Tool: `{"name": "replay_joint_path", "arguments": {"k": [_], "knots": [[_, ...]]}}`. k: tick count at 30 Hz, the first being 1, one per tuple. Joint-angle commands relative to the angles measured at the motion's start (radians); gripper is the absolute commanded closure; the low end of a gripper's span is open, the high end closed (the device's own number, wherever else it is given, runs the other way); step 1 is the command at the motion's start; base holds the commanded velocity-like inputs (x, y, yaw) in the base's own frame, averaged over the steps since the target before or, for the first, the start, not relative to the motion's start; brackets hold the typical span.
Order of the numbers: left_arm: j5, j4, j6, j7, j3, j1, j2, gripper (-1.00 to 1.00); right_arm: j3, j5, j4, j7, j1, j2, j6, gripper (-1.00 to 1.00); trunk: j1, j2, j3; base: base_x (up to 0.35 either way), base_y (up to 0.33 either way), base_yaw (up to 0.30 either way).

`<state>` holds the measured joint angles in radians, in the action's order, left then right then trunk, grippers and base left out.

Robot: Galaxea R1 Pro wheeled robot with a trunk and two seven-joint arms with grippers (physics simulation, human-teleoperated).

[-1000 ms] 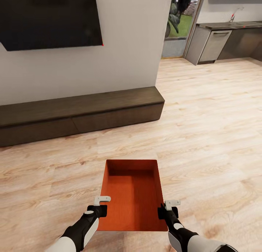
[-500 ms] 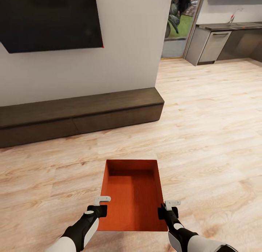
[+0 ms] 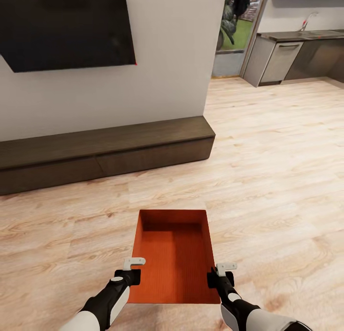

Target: Move the two storage containers from the living room to the garage. In the garage, place one container on the floor and stack the other container on top of it (either order is fine).

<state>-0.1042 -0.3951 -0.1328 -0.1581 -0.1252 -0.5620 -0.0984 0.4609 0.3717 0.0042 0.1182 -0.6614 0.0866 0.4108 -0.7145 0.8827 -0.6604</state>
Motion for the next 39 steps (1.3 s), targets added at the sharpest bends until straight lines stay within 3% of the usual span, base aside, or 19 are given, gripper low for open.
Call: {"name": "replay_joint_path", "arguments": {"k": [1, 14, 25, 39], "knots": [[0.000, -0.001, -0.007, -0.015, -0.002, 0.001, 0.000, 1.00, -0.034, 0.006, -0.001, 0.003, -0.001, 0.001, 0.003, 1.00, 0.004, -0.007, 0.003, 0.000, 0.000, 0.000], [0.000, -0.003, -0.007, -0.015, -0.002, 0.001, 0.000, 1.00, -0.034, 0.006, -0.001, 0.003, -0.001, 0.001, 0.003, 1.00, 0.054, -0.098, 0.043, 0.000, 0.000, 0.000], [0.000, -0.007, -0.007, -0.014, -0.002, 0.001, 0.000, 1.00, -0.035, 0.006, -0.001, 0.003, -0.001, 0.001, 0.004, 1.00, 0.054, -0.098, 0.044, 0.000, 0.000, 0.000], [0.000, -0.007, -0.007, -0.014, -0.002, 0.001, 0.000, 1.00, -0.034, 0.005, -0.001, 0.003, -0.001, 0.001, 0.006, 1.00, 0.054, -0.098, 0.065, 0.000, 0.000, 0.000]]}}
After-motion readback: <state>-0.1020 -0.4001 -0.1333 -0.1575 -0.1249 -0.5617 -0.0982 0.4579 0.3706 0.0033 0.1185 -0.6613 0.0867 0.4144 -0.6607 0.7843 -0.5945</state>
